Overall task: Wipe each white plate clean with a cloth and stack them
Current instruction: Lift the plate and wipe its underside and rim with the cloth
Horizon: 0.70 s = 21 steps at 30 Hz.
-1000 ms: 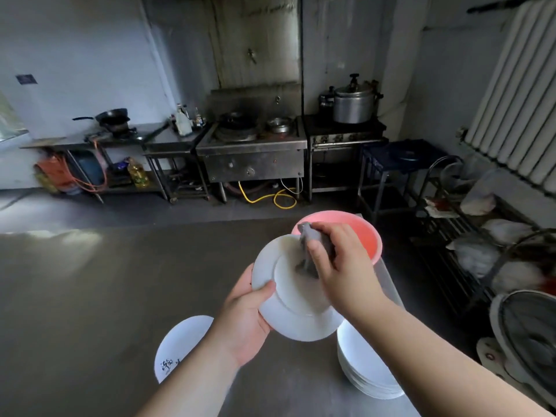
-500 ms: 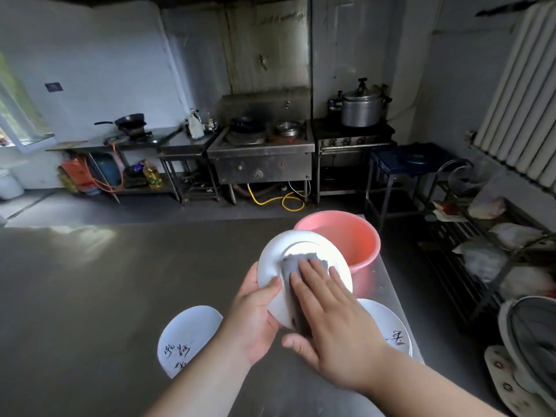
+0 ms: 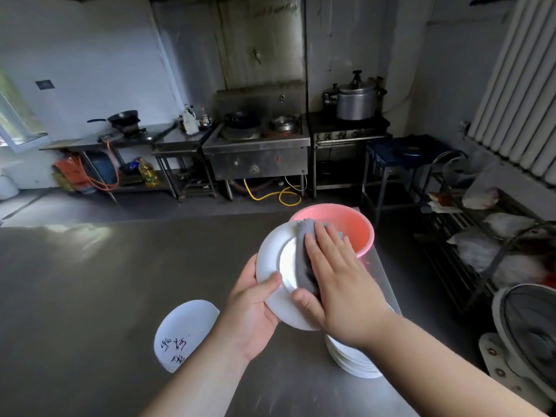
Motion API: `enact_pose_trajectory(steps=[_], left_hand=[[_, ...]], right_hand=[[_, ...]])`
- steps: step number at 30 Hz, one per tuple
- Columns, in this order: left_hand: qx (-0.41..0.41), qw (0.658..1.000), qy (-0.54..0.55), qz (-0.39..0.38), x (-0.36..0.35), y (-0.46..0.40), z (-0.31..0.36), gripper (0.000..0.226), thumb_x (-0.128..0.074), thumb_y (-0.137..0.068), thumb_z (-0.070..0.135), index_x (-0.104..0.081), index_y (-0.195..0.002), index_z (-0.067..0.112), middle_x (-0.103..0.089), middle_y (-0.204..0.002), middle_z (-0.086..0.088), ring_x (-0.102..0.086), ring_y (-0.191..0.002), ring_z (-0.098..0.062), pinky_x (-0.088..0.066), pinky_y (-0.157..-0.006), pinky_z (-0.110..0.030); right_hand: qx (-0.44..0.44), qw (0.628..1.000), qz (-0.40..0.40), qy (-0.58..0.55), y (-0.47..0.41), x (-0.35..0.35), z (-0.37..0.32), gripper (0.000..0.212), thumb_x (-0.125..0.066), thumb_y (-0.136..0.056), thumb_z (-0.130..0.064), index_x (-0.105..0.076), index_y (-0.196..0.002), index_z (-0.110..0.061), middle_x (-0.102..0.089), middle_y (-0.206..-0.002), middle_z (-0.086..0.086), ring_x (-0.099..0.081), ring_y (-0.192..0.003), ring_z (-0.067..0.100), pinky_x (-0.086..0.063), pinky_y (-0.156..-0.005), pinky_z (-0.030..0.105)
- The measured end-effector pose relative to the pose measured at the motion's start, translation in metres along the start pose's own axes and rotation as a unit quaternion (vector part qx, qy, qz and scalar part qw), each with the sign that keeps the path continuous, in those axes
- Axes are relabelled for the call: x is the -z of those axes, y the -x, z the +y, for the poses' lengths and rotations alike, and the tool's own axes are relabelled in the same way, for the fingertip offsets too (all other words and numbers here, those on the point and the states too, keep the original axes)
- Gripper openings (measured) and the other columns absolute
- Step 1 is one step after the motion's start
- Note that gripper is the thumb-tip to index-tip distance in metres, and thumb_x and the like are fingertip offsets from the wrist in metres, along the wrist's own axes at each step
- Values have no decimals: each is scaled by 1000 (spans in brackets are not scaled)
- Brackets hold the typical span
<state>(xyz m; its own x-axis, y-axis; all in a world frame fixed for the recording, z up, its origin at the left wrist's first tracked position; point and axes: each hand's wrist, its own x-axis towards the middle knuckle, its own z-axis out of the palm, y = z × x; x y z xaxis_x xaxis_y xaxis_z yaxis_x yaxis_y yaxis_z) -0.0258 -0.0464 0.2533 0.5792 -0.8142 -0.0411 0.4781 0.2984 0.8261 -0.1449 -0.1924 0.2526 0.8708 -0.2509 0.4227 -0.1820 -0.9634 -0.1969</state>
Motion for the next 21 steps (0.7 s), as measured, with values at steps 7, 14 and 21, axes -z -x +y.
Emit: enact_pose_trajectory(steps=[7, 14, 21], left_hand=[[-24, 999, 12, 21, -1, -6, 6, 56, -63, -93, 8, -52, -148, 15, -63, -143, -20, -62, -132, -39, -59, -97, -48], [-11, 1000, 3, 16, -2, -6, -2, 58, -62, -93, 9, -52, -150, 16, -61, -147, -17, -59, -135, -39, -50, -107, -54], [-12, 999, 14, 27, 4, -12, 5, 57, -63, -95, 7, -53, -149, 18, -62, -147, -13, -61, -134, -34, -60, -96, -44]], right_hand=[[45, 995, 77, -48, 44, -33, -3, 83, -41, -105, -61, -40, -156, 5, -21, -172, 18, -13, -161, 40, -27, -125, 60], [-48, 994, 84, -59, 14, -16, 11, 63, -37, -106, -37, -40, -158, -1, -25, -171, 15, -12, -161, 35, -20, -130, 49], [-25, 981, 125, -149, 44, -32, 14, 64, -43, -98, -21, -37, -159, 0, -24, -172, 12, -18, -161, 32, -22, -128, 45]])
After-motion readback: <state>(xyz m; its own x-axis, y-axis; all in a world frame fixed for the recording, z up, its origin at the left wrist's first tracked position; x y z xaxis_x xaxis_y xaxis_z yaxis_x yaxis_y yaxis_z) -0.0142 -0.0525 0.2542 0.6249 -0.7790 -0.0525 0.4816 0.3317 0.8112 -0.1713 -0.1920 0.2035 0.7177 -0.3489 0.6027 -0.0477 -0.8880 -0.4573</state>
